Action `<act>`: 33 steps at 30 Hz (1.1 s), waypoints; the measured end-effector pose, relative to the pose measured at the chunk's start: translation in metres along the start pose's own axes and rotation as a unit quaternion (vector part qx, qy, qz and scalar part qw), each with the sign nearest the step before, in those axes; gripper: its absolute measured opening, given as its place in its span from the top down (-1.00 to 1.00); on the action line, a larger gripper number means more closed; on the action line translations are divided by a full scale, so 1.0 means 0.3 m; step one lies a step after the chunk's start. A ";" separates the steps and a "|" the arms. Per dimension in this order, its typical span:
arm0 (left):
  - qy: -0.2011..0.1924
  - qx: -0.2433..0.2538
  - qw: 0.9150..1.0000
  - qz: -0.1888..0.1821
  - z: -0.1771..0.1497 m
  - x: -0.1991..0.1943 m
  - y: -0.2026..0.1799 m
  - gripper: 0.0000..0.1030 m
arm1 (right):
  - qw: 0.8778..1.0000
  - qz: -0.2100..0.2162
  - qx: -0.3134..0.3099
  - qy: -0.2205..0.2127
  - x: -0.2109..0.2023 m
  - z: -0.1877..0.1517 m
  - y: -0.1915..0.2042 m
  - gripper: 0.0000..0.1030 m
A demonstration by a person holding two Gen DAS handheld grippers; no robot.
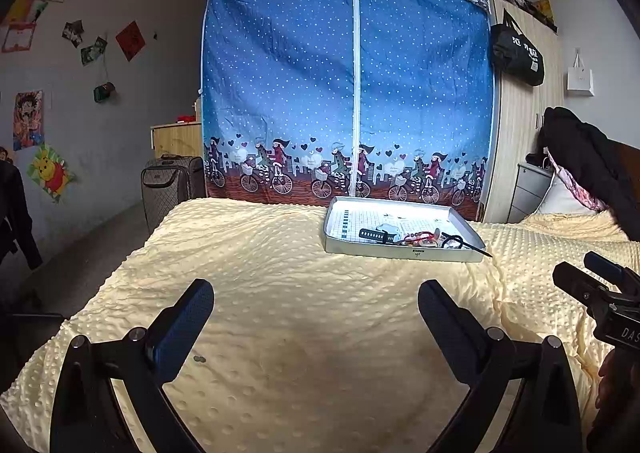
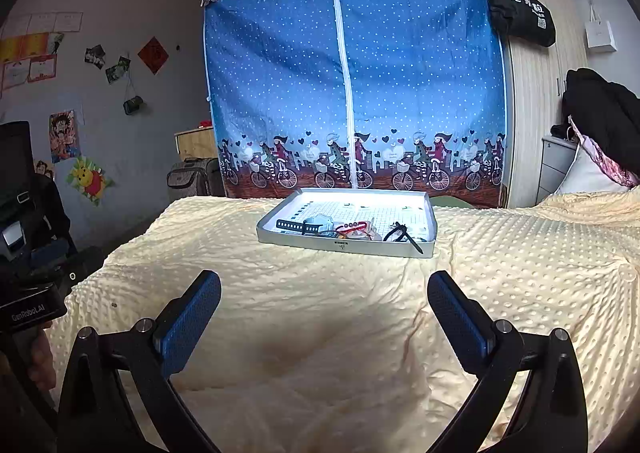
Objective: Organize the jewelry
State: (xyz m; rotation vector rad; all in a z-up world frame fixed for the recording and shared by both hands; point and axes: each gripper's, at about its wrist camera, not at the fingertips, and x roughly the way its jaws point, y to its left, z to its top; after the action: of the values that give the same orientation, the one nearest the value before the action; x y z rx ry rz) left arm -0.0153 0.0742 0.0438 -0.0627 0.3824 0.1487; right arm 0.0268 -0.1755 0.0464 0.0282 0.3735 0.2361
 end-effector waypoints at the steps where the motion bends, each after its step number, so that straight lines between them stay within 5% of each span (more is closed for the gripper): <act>1: 0.000 0.001 1.000 0.000 0.000 0.000 0.000 -1.00 | 1.000 0.000 0.000 0.000 0.000 0.000 0.000 -0.97; 33: -0.003 0.012 1.000 0.000 0.004 -0.003 -0.006 -1.00 | 1.000 -0.002 0.003 0.012 0.014 -0.002 0.003 -0.97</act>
State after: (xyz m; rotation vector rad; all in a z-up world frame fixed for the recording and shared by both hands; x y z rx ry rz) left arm -0.0153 0.0723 0.0452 -0.0394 0.3774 0.1451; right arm 0.0302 -0.1736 0.0446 0.0307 0.3985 0.2321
